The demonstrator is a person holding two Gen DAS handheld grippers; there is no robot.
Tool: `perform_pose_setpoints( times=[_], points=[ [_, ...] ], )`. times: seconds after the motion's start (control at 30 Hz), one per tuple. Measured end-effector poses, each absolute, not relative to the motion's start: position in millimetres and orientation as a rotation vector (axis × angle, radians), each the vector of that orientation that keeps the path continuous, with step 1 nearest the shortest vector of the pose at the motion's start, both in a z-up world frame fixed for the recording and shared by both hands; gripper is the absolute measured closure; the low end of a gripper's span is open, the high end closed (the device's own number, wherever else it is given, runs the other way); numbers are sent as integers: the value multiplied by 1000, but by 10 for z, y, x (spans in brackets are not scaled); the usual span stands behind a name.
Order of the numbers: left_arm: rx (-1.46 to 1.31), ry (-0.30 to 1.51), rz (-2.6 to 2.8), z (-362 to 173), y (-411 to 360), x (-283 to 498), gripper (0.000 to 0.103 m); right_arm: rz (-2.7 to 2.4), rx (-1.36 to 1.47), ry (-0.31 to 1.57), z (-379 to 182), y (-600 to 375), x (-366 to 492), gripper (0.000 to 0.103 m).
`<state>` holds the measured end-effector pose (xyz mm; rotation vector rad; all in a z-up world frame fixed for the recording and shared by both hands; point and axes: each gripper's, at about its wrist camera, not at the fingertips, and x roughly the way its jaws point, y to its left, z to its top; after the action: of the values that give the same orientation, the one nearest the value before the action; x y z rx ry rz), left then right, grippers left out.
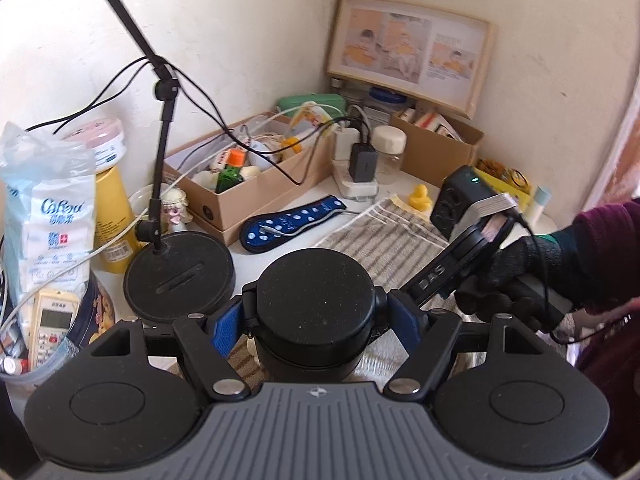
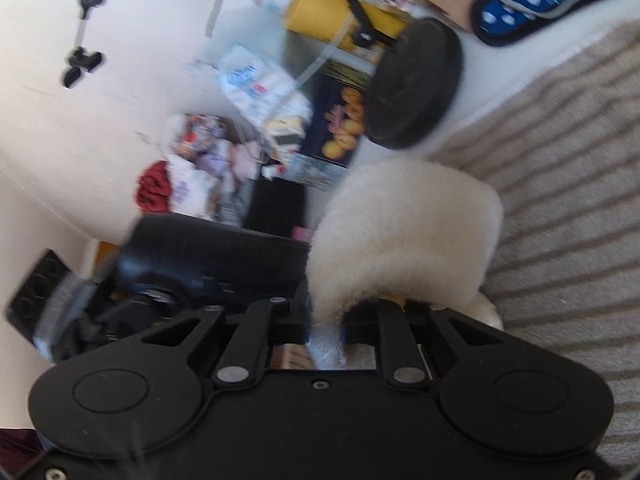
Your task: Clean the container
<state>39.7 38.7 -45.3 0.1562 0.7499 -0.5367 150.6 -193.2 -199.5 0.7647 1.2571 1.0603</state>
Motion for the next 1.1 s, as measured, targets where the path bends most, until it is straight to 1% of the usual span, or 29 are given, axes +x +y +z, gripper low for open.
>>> perform_pose_setpoints(
  times=[0.13, 0.23, 0.3, 0.33, 0.4, 0.43, 0.53, 0.6, 0.8, 0.83, 0.87, 1.1],
  points=[
    [173, 762, -594, -448, 424, 453, 28, 1008, 796, 1300, -2182, -1945, 1460, 90],
    [153, 782, -585, -437, 422, 489, 28, 990, 801, 1301, -2204, -1947, 1431, 90],
    [135, 809, -540, -429, 370, 505, 27, 987, 799, 1298, -2187, -1952, 1424, 90],
    [115, 840, -497, -434, 333, 522, 24, 989, 796, 1297, -2177, -1950, 1423, 90],
    [44, 904, -381, -450, 279, 558, 21, 993, 788, 1292, -2148, -1947, 1421, 90],
    [0, 909, -309, -450, 265, 555, 19, 995, 781, 1288, -2130, -1945, 1420, 90],
    [-166, 886, -144, -451, 246, 502, 19, 1005, 782, 1277, -2085, -1949, 1422, 90],
    [-224, 891, -100, -466, 185, 474, 18, 1011, 781, 1273, -2053, -1953, 1425, 90],
    [-221, 843, 5, -483, 154, 394, 19, 1034, 757, 1258, -1958, -1953, 1431, 90],
    [-190, 836, -12, -465, 145, 388, 21, 1038, 758, 1253, -1941, -1960, 1429, 90],
    [-154, 834, -44, -452, 139, 400, 31, 1041, 758, 1248, -1925, -1966, 1428, 90],
    [59, 837, -386, -444, 241, 508, 31, 1064, 780, 1201, -1797, -2035, 1428, 90]
  ],
)
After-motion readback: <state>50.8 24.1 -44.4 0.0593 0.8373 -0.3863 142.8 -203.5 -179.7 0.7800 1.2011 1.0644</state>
